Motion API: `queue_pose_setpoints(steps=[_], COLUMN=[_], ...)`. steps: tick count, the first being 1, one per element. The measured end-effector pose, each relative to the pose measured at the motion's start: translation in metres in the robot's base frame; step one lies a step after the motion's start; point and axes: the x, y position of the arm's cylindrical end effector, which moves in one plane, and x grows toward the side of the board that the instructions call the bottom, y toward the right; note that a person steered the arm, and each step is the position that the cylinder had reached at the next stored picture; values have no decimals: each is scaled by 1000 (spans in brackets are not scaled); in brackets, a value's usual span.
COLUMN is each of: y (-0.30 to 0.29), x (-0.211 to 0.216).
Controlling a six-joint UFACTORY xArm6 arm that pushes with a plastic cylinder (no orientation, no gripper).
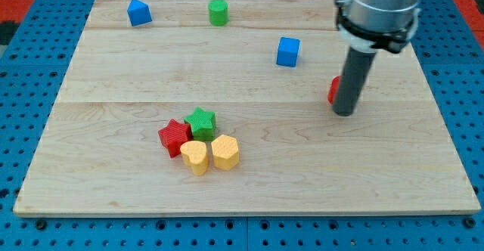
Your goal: Move the red circle right to the blue cube
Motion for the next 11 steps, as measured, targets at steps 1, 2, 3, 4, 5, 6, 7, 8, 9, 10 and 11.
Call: queue_pose_setpoints(steps=[1,2,3,4,5,6,7,8,9,10,11], y=[32,51,70,4,-13,-11,-33,-85,-104,-164,-115], x=[-19,-63,-5,0,-57,-96,-85,-98,-136,-150,-160])
